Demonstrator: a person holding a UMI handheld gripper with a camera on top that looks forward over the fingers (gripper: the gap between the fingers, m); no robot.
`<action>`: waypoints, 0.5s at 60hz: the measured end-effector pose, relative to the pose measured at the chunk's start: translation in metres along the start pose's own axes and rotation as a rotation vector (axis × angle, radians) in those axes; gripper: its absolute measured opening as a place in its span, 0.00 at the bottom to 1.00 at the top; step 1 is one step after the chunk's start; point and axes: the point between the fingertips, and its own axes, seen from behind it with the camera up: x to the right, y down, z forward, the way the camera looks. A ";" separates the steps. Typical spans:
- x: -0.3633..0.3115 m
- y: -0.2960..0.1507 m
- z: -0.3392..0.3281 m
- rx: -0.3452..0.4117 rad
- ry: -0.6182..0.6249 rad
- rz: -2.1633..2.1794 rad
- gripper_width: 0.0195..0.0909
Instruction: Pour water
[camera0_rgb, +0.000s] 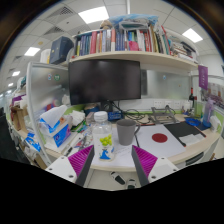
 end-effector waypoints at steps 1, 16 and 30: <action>-0.004 0.004 0.006 -0.004 -0.004 0.002 0.80; -0.026 0.030 0.080 -0.010 0.019 -0.067 0.80; -0.017 0.019 0.115 -0.001 0.123 -0.094 0.79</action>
